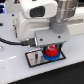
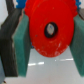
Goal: Insert the blue gear onto the right peg, followed by the red gear
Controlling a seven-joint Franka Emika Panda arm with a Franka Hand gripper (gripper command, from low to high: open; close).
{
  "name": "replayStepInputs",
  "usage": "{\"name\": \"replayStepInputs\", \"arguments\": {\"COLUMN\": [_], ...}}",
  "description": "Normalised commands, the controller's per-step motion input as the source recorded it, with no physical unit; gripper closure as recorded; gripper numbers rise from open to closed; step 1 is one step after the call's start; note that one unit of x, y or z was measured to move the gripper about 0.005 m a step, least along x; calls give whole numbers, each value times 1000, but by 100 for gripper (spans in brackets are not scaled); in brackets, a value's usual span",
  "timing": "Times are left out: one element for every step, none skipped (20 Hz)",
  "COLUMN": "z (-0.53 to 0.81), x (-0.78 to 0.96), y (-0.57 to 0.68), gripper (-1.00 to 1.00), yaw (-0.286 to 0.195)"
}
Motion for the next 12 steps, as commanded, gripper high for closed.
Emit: {"name": "replayStepInputs", "arguments": {"z": [374, 396, 398, 360, 388, 420, 429, 522, 524, 504, 453, 65], "x": [3, 3, 0, -1, 3, 3, 4, 4, -9, -26, -26, 10], "y": [90, 89, 103, 91, 69, 80, 103, 52, 37, 98, 73, -2], "gripper": [-100, -100, -100, -100, -100, -100, -100, -100, -100, -100, -100, -100], "yaw": [0, 0, 0, 0, 0, 0, 0, 0, 0, 0, 0, 0]}}
